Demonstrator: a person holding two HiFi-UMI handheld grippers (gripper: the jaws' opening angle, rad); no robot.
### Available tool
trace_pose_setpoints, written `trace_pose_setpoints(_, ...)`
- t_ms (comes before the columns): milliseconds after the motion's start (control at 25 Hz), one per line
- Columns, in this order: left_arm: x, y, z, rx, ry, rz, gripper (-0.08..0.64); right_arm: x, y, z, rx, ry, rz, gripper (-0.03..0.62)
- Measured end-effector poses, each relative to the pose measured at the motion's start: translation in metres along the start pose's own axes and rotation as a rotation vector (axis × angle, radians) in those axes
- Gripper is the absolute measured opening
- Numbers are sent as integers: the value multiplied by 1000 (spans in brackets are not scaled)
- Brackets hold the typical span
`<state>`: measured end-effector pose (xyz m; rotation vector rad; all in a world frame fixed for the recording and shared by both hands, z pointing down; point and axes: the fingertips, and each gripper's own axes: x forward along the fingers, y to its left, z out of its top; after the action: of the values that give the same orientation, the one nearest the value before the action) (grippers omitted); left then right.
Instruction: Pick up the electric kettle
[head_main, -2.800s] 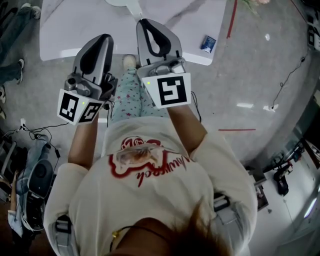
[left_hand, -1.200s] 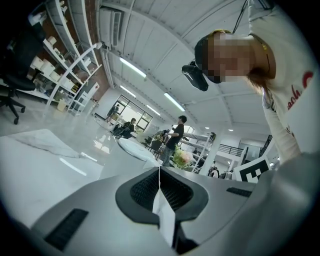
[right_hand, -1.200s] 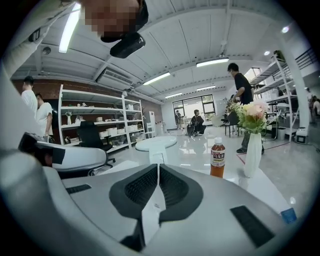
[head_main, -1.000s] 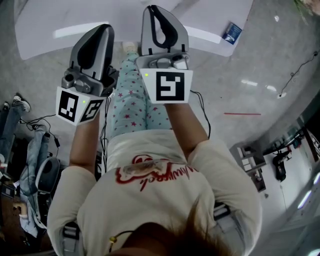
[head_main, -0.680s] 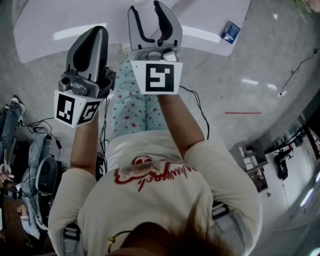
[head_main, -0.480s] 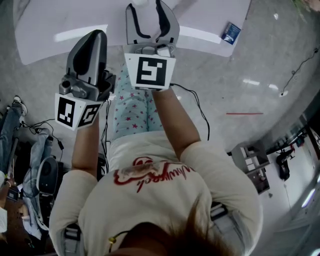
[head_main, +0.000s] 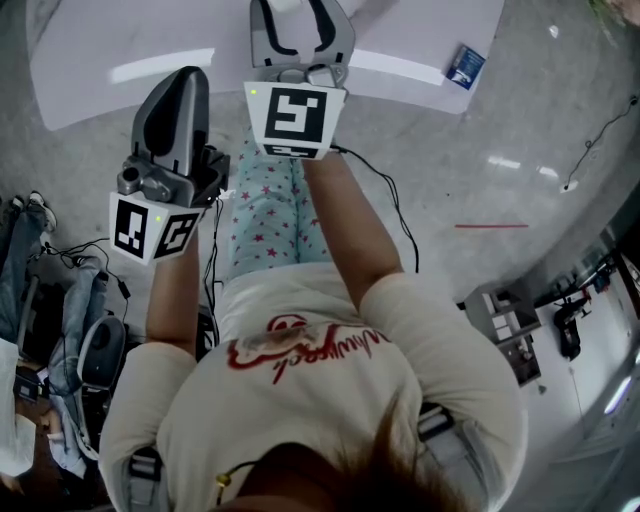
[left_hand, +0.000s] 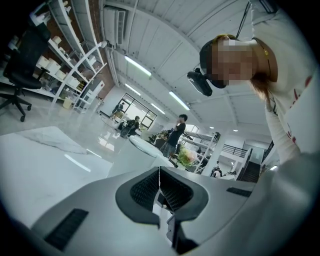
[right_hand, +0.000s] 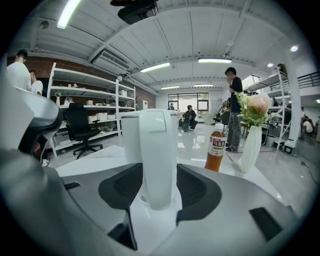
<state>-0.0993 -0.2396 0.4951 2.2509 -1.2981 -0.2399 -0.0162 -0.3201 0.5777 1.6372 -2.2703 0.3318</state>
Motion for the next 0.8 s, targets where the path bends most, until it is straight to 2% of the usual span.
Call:
trace_pose_setpoints(120, 1, -3, -2, -2, 8, -8, 12, 4, -2, -4, 7, 19, -12, 204)
trace_pose_setpoints(280, -1, -2, -5, 1, 18, -13, 14, 10, -1, -3, -41, -2, 8, 204)
trace_pose_setpoints(560, 0, 4, -6, -2, 14, -5, 12, 24, -5, -13, -88, 45, 46, 196)
trace_pose_setpoints(640, 0, 4, -7, -3, 14, -7, 14, 24, -2, -13, -99, 37, 62, 173)
trace_pose_setpoints(720, 1, 4, -9, -5, 18, -6, 12, 23, 2, -12, -118, 32, 75, 110)
trace_pose_setpoints(800, 0, 5, -10, -8, 23, -3, 12, 23, 3, -13, -121, 31, 82, 107)
